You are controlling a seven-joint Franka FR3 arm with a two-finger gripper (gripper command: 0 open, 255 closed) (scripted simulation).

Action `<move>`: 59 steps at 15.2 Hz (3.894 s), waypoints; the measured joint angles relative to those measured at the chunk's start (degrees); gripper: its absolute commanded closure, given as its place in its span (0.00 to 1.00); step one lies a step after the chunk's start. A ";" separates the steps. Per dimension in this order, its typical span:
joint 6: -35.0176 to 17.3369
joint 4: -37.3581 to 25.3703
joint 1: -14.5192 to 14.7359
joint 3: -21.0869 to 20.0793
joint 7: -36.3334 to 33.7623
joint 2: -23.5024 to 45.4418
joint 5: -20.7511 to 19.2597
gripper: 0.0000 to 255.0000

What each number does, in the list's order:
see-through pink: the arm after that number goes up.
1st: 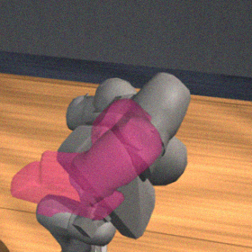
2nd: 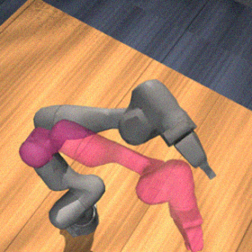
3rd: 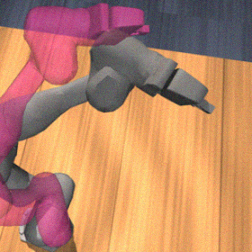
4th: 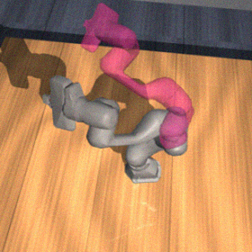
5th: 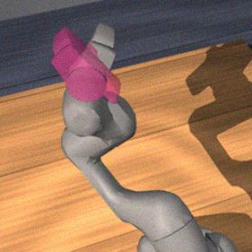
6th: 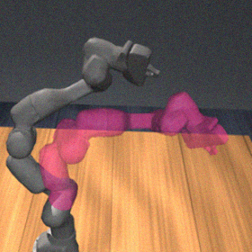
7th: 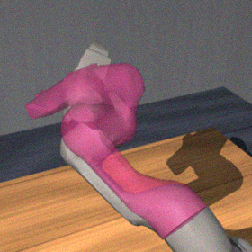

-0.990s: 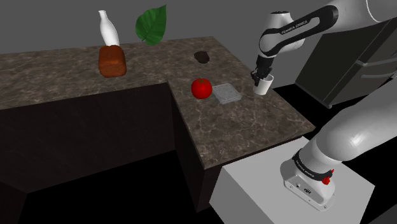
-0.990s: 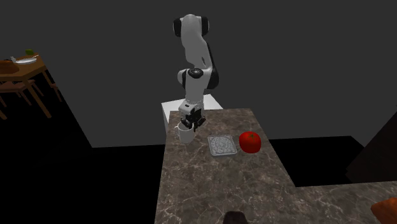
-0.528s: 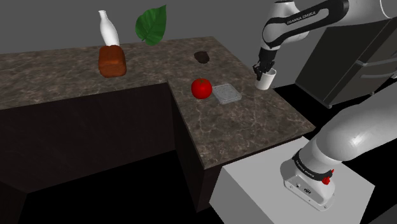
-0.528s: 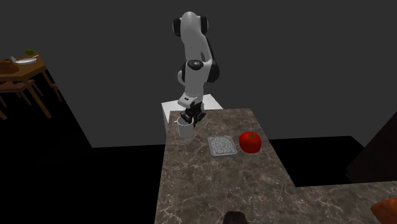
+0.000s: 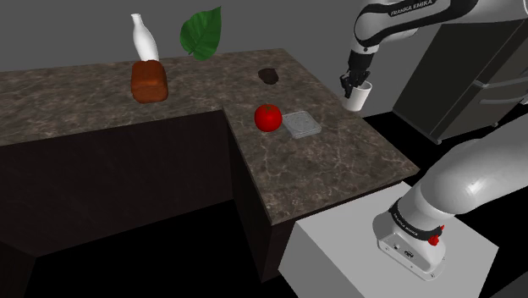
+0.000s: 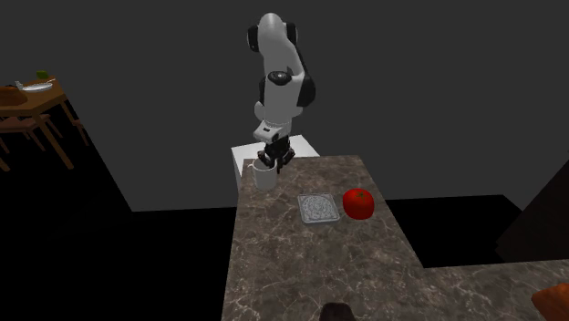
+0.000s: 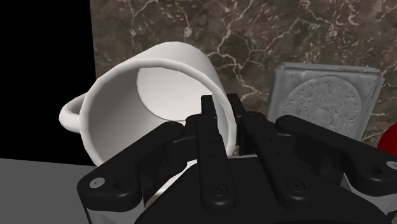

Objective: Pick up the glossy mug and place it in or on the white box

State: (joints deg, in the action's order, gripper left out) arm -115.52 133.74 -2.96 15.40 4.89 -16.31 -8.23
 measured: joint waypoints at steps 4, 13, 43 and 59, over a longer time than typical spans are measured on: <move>3.18 -1.88 0.07 -0.38 -0.14 -1.30 -0.01 1.00; 10.36 -7.38 0.20 -0.99 0.03 -3.00 0.14 1.00; 6.82 -21.85 7.96 -10.27 -14.71 16.27 5.76 1.00; 3.50 -19.44 7.90 -10.21 -14.71 17.12 5.79 0.00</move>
State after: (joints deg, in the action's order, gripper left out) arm -112.02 114.30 4.94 5.19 -9.82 0.82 -2.44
